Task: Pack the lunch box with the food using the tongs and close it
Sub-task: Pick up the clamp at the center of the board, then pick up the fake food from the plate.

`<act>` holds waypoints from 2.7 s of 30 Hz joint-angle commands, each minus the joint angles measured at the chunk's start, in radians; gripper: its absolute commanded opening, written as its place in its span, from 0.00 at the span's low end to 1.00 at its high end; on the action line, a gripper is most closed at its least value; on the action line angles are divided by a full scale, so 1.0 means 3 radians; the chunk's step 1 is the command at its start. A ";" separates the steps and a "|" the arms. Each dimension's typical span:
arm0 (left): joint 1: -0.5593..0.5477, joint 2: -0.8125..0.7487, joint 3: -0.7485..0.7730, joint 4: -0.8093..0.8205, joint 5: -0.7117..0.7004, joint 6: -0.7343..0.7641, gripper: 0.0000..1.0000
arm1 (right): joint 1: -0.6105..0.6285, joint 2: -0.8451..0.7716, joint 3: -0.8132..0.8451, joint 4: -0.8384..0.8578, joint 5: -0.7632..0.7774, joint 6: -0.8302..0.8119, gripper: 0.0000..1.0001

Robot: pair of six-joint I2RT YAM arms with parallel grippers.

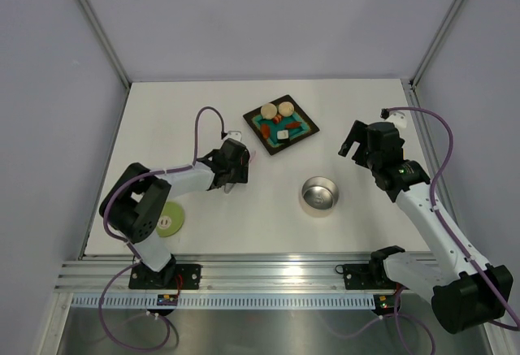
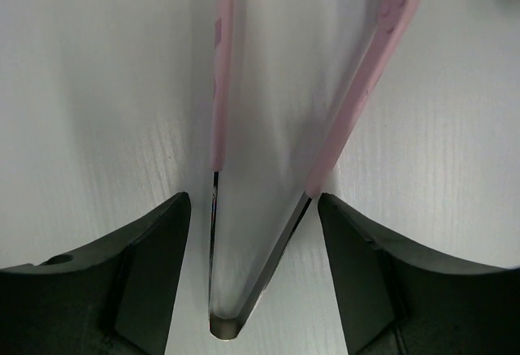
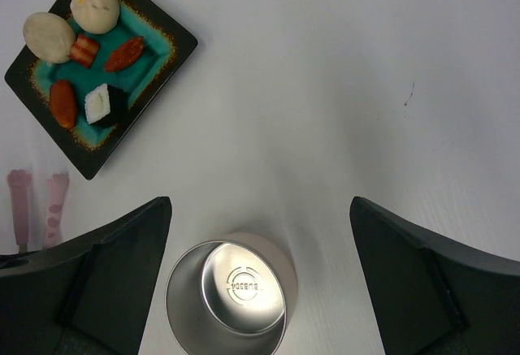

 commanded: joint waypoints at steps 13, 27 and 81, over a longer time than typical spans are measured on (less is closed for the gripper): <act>-0.0002 -0.0051 -0.0117 0.0006 0.0076 -0.0043 0.52 | -0.0010 -0.0064 -0.0011 0.0037 0.0048 0.0026 0.99; -0.0007 0.0015 -0.0168 0.0052 0.0183 -0.0068 0.54 | -0.0010 -0.0064 -0.0017 0.0042 0.0043 0.0041 0.99; -0.0002 0.0746 0.2843 -0.2177 0.0613 0.0545 0.33 | -0.0010 -0.0197 0.0127 -0.0096 0.0130 -0.0020 1.00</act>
